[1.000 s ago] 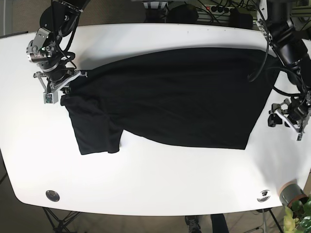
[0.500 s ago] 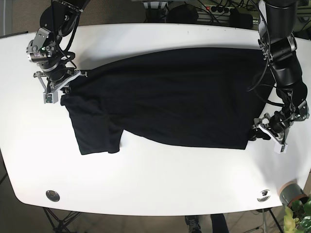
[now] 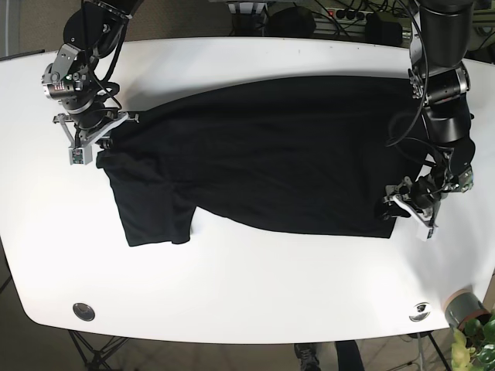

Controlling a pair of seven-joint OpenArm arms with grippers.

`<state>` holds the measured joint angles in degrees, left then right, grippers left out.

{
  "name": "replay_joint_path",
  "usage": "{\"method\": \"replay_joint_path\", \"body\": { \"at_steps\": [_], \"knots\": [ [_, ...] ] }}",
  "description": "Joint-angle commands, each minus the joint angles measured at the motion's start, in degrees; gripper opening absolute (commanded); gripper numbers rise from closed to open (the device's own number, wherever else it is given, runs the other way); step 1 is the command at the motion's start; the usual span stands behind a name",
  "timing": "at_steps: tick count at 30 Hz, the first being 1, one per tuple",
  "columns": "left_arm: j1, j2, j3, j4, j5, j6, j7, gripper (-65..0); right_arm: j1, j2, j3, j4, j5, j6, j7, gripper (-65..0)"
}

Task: Fold the T-shirt properly
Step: 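Release the left gripper and regrasp the shirt's side edge lower, then lift the shirt with both grippers and swing it toward the robot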

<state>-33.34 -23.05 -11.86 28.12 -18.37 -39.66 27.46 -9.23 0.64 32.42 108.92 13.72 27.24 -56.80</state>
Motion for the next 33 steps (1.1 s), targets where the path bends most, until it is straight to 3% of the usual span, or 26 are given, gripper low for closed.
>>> {"method": "replay_joint_path", "body": {
  "at_steps": [1,10,15,18,21,25,33],
  "knots": [
    [-1.34,-0.29,0.91,0.50,-0.49,-0.34,1.68,-24.0,0.75,0.37,-0.20,1.27,0.66,0.14,1.28,-62.9],
    [-1.25,2.52,1.18,0.32,-0.49,-0.34,5.20,-26.7,0.93,0.37,-0.03,1.01,0.66,0.14,2.77,-62.9],
    [-0.37,2.61,1.88,0.23,-0.22,-0.34,5.11,-53.2,1.10,0.37,-0.12,1.01,0.66,0.14,2.77,-62.9],
    [-0.02,2.61,3.20,0.76,-0.22,-0.34,4.84,-61.2,1.19,0.45,-0.12,1.01,0.66,0.14,2.77,-62.9],
    [-0.20,2.43,2.93,1.46,-0.66,-0.34,4.40,-64.6,1.54,0.45,-0.20,1.01,0.66,0.14,2.77,-62.9],
    [0.33,2.08,-3.92,8.41,-1.28,-0.34,5.64,-65.0,2.77,0.54,-0.29,0.92,0.48,0.05,2.77,-62.9],
    [0.07,2.52,-15.70,21.07,-1.37,-0.34,23.39,-65.0,6.90,2.30,-0.47,3.03,0.57,0.05,2.42,-62.9]
  ]
}}
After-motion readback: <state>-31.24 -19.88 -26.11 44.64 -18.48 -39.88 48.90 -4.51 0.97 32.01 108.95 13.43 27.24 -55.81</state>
